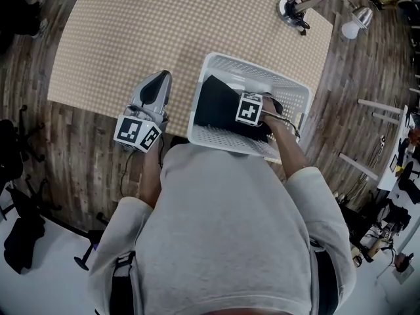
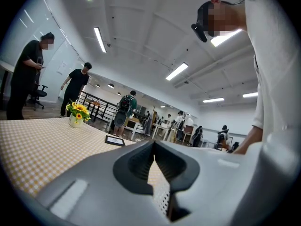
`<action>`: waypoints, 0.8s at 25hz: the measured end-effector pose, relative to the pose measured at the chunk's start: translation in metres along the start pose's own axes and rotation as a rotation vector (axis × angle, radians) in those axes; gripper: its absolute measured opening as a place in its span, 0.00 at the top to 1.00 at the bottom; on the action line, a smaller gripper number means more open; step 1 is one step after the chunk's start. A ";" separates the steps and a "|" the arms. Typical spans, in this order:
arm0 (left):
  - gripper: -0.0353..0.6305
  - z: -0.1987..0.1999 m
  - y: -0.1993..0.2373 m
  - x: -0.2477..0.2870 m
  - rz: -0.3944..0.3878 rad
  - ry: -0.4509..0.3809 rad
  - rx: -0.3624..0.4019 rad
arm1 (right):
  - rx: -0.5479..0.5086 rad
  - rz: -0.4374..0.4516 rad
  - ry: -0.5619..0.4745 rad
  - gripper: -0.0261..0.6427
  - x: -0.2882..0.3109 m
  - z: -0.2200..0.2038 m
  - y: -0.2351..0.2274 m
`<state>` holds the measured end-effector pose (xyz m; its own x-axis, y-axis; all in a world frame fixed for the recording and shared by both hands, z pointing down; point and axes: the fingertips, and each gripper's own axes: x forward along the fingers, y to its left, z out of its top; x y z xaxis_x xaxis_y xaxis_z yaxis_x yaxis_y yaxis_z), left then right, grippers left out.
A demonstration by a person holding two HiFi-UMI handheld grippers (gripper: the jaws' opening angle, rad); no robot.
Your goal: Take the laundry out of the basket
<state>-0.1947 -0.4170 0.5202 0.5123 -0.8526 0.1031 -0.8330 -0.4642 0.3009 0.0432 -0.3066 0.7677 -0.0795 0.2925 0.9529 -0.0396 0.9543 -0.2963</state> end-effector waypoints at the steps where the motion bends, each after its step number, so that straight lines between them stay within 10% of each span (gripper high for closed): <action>1: 0.94 0.001 0.000 -0.001 -0.002 -0.002 -0.001 | 0.001 -0.005 -0.009 0.67 -0.001 0.001 0.001; 9: 0.94 0.010 -0.001 -0.005 -0.006 -0.033 -0.006 | 0.016 -0.192 -0.126 0.73 -0.027 0.004 0.001; 20: 0.94 0.032 -0.031 0.004 -0.100 -0.056 0.044 | 0.072 -0.925 -0.211 0.74 -0.156 0.008 -0.007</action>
<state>-0.1738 -0.4134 0.4813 0.5821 -0.8128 0.0216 -0.7873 -0.5568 0.2648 0.0478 -0.3591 0.6210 -0.1635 -0.6011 0.7822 -0.2373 0.7936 0.5603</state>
